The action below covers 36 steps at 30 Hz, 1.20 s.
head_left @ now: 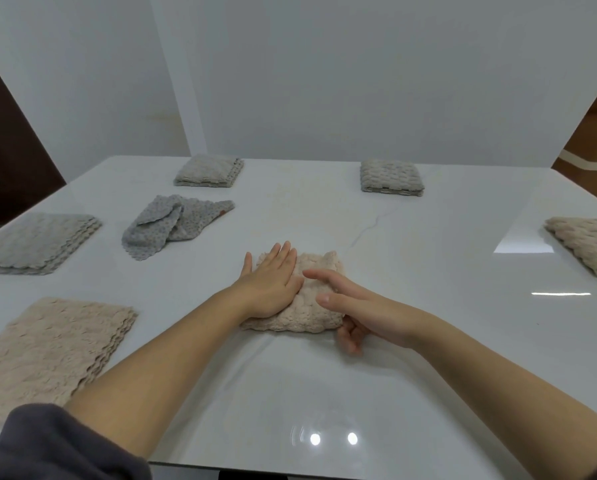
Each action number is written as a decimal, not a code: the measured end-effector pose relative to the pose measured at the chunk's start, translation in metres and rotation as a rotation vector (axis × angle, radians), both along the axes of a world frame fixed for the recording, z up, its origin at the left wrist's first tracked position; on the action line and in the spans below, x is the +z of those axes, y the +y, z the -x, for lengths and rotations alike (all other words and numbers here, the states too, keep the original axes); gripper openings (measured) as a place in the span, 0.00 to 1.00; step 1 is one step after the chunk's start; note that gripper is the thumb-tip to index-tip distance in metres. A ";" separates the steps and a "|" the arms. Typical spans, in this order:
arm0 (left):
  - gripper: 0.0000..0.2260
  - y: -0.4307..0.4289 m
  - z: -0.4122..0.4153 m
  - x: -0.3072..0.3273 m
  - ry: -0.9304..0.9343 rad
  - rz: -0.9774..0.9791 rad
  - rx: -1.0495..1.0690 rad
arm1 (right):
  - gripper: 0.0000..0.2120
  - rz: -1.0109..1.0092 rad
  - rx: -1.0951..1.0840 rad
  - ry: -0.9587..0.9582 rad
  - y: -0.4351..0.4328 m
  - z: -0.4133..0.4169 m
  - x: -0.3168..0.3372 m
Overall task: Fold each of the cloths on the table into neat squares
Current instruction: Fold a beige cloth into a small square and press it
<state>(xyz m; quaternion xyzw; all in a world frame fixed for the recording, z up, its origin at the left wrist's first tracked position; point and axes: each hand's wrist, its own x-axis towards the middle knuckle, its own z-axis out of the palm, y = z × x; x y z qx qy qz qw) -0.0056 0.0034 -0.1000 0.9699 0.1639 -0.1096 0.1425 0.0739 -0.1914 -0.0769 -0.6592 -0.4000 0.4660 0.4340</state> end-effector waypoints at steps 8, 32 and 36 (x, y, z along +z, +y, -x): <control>0.27 -0.001 0.002 -0.001 -0.010 -0.016 0.002 | 0.15 0.027 -0.031 -0.041 -0.001 0.001 0.005; 0.28 -0.013 0.010 -0.011 -0.290 -0.136 0.083 | 0.09 -0.009 -0.316 -0.364 -0.025 -0.009 0.011; 0.27 -0.015 0.017 0.000 -0.389 -0.105 0.136 | 0.19 -0.038 -0.349 -0.987 0.011 0.001 0.013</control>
